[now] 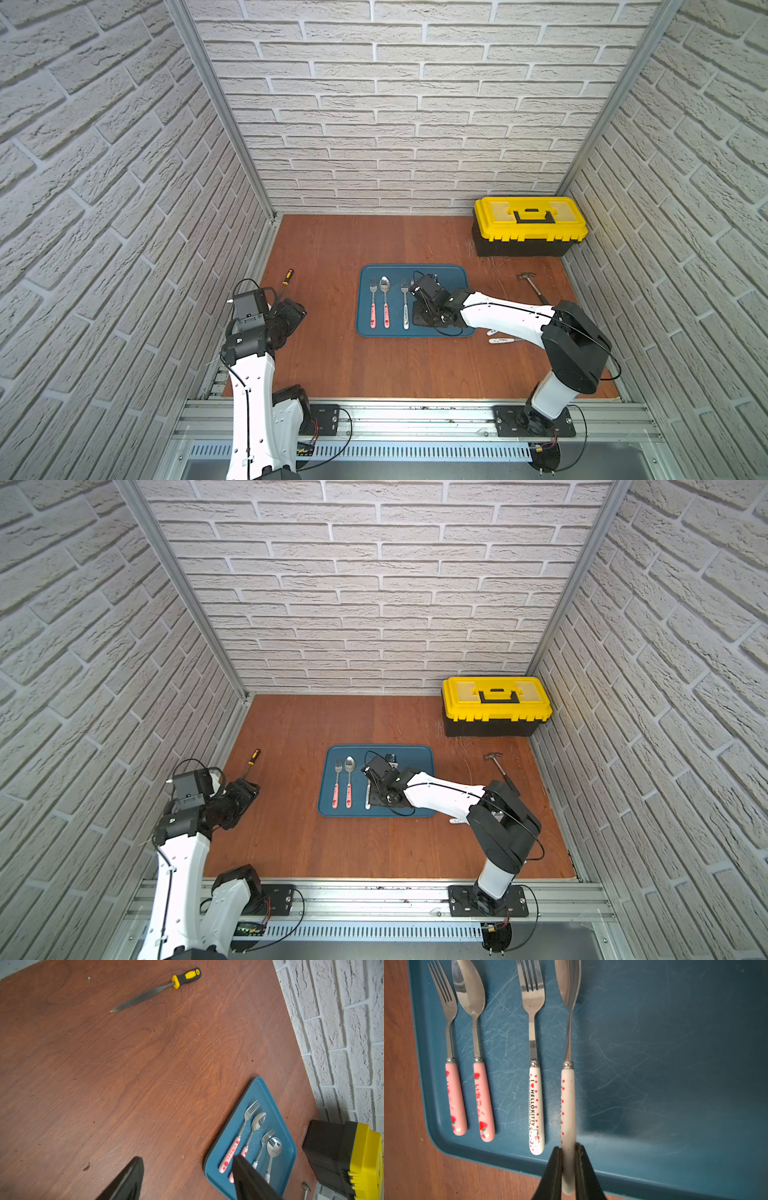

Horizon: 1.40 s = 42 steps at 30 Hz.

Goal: Set the spoon and fork side by side
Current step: Place the spoon on the tray.

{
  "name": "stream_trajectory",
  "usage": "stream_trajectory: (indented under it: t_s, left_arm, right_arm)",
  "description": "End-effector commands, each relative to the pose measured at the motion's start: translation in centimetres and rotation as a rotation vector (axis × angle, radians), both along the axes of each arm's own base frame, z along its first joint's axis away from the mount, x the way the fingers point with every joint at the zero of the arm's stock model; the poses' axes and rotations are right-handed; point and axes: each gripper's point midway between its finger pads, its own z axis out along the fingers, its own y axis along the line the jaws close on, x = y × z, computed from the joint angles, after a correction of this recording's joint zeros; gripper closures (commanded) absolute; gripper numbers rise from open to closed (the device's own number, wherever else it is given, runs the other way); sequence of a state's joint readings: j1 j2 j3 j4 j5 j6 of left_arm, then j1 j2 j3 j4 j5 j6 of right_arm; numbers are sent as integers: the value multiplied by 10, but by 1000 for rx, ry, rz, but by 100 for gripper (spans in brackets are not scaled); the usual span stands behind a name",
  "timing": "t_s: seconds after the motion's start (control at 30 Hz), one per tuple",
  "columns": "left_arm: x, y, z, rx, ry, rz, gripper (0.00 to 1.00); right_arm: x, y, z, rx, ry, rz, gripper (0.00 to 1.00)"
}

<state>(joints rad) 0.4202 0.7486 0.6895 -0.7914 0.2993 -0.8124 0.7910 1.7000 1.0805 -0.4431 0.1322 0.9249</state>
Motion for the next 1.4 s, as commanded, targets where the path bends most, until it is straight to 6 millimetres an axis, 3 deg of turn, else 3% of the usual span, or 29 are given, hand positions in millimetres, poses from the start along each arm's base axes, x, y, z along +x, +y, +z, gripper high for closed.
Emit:
stream_trajectory:
  t_s: [0.0, 0.37, 0.53, 0.8, 0.97, 1.1, 1.3, 1.37]
  left_arm:
    - [3, 1, 0, 16, -20, -6, 28]
    - [4, 2, 0, 18, -19, -4, 28]
    - [3, 2, -1, 20, -16, -7, 27]
    - [6, -3, 1, 19, -39, -43, 27]
    - [12, -13, 7, 59, -55, -121, 27]
    - [18, -25, 4, 64, -51, -189, 28]
    - [27, -45, 6, 124, -43, -311, 28]
    - [34, -62, 11, 132, -59, -409, 31]
  right_arm:
    - [3, 4, -3, 34, -5, -15, 98]
    - [-3, -4, -23, 4, 23, -39, 98]
    - [5, -12, 0, -32, -57, -36, 97]
    - [16, -19, 23, -109, -115, -10, 82]
    - [34, -42, 48, -142, -192, -47, 71]
    - [41, -39, 51, -158, -175, -27, 68]
    - [45, -18, 31, -116, -93, 26, 66]
    - [45, -20, 29, -123, -88, 7, 65]
